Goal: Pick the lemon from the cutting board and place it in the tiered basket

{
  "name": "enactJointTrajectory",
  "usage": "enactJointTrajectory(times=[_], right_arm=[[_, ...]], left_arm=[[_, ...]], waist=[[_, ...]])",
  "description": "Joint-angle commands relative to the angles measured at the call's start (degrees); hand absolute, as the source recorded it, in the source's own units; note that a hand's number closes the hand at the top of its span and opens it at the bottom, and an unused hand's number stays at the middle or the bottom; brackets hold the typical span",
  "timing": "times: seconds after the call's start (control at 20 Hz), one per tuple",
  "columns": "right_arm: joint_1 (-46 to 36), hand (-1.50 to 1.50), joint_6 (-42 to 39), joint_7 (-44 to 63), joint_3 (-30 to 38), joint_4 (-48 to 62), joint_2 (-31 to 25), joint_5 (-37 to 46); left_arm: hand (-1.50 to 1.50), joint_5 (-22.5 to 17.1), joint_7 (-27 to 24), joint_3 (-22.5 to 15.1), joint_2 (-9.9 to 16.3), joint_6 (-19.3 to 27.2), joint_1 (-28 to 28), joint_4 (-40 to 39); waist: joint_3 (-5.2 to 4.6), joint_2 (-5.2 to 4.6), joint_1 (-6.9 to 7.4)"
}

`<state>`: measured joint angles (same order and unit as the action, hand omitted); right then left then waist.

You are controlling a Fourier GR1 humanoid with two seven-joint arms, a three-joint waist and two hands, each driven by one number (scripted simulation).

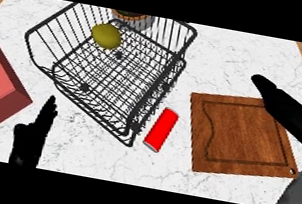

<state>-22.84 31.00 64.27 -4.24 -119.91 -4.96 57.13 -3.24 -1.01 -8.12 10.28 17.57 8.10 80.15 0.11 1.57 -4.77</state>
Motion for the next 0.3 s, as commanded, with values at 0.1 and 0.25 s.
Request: enactJointTrajectory(times=[0.1, 0.25], right_arm=[[19.9, -1.50, -10.3, 2.8, 1.6, -24.5, -5.8, -9.7], [26.5, -1.50, -11.1, 2.3, 3.9, -30.9, -7.9, -15.0]], left_arm=[[0.00, -0.2, 0.8, 0.2, 1.1, -1.0, 0.9, 0.6], [0.00, -1.2, -1.8, 0.9, 1.2, -1.9, 3.2, 0.9]], waist=[[0.05, -0.31, -0.39], [0.03, -0.32, 0.25]])
